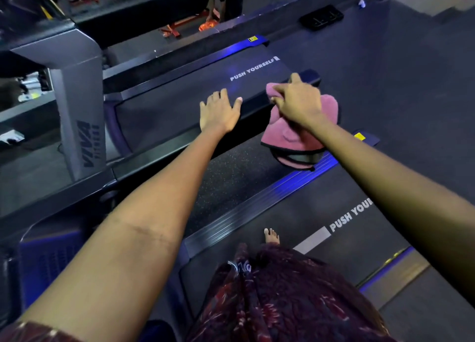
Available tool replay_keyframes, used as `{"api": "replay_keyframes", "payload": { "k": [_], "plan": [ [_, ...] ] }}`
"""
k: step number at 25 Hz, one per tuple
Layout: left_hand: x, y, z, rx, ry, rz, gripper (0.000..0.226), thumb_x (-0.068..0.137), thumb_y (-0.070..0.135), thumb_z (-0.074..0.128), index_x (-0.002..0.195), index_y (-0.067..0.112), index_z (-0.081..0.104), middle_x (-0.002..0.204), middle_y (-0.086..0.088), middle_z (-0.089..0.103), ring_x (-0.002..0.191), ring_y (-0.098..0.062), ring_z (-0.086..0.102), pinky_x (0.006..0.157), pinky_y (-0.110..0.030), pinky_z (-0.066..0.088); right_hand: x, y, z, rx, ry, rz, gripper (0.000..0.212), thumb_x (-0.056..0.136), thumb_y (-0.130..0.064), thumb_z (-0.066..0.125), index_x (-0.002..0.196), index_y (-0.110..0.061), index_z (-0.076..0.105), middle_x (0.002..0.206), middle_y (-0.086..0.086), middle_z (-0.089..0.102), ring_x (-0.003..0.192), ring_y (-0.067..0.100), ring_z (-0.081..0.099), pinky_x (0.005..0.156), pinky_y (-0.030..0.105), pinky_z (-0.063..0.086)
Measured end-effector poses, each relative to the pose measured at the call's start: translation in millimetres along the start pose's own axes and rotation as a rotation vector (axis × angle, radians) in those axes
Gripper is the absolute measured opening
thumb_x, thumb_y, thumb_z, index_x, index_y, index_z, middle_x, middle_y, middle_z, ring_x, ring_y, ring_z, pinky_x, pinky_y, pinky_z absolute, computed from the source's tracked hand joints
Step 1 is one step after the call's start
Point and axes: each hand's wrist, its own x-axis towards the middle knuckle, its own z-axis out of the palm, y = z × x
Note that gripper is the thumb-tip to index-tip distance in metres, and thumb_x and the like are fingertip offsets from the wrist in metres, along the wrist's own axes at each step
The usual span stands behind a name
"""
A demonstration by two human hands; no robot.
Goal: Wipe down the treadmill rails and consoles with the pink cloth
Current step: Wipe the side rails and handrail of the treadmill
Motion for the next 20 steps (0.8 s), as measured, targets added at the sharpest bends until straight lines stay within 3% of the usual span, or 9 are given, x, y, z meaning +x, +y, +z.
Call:
{"api": "replay_keyframes", "payload": {
  "k": [3, 9, 14, 17, 20],
  "plan": [
    [0.1, -0.7, 0.0, 0.009, 0.002, -0.010, 0.056, 0.096, 0.047, 0.029, 0.139, 0.010, 0.034, 0.142, -0.013, 0.041, 0.131, -0.029, 0.036, 0.108, -0.045, 0.023, 19.1, -12.2, -8.2, -0.021, -0.004, 0.132, 0.035, 0.094, -0.031, 0.047, 0.123, -0.016, 0.059, 0.129, 0.017, 0.043, 0.105, 0.039, 0.056, 0.084, 0.039, 0.043],
    [-0.3, 1.1, -0.4, 0.009, 0.002, -0.002, 0.054, 0.097, 0.046, 0.029, 0.137, 0.010, 0.035, 0.140, -0.014, 0.042, 0.130, -0.030, 0.037, 0.107, -0.045, 0.024, -11.4, -5.5, 4.5, 0.089, 0.012, -0.067, 0.031, 0.093, -0.040, 0.049, 0.119, -0.027, 0.059, 0.116, 0.013, 0.046, 0.096, 0.036, 0.057, 0.074, 0.039, 0.042],
    [0.2, -0.5, -0.4, 0.018, 0.000, -0.002, 0.055, 0.097, 0.046, 0.028, 0.138, 0.010, 0.035, 0.140, -0.014, 0.042, 0.130, -0.030, 0.037, 0.108, -0.046, 0.025, 22.1, 2.0, -5.2, 0.029, 0.012, 0.153, 0.032, 0.093, -0.033, 0.048, 0.120, -0.020, 0.061, 0.126, 0.015, 0.044, 0.103, 0.038, 0.056, 0.083, 0.040, 0.043],
    [0.6, -0.5, 0.1, 0.014, -0.011, -0.003, 0.056, 0.097, 0.047, 0.027, 0.139, 0.011, 0.034, 0.141, -0.014, 0.041, 0.130, -0.030, 0.037, 0.108, -0.046, 0.025, 10.4, -10.0, -1.7, 0.032, 0.007, 0.032, 0.027, 0.093, -0.033, 0.048, 0.114, -0.022, 0.061, 0.125, 0.015, 0.043, 0.100, 0.037, 0.056, 0.076, 0.039, 0.042],
    [-0.7, -0.3, 0.8, 0.014, -0.019, 0.000, 0.057, 0.097, 0.047, 0.027, 0.140, 0.011, 0.033, 0.141, -0.013, 0.042, 0.130, -0.029, 0.037, 0.108, -0.046, 0.025, -6.2, 14.2, 5.9, 0.055, 0.034, -0.033, 0.032, 0.093, -0.040, 0.048, 0.120, -0.026, 0.058, 0.120, 0.014, 0.045, 0.097, 0.036, 0.056, 0.073, 0.040, 0.042]
  ]
}}
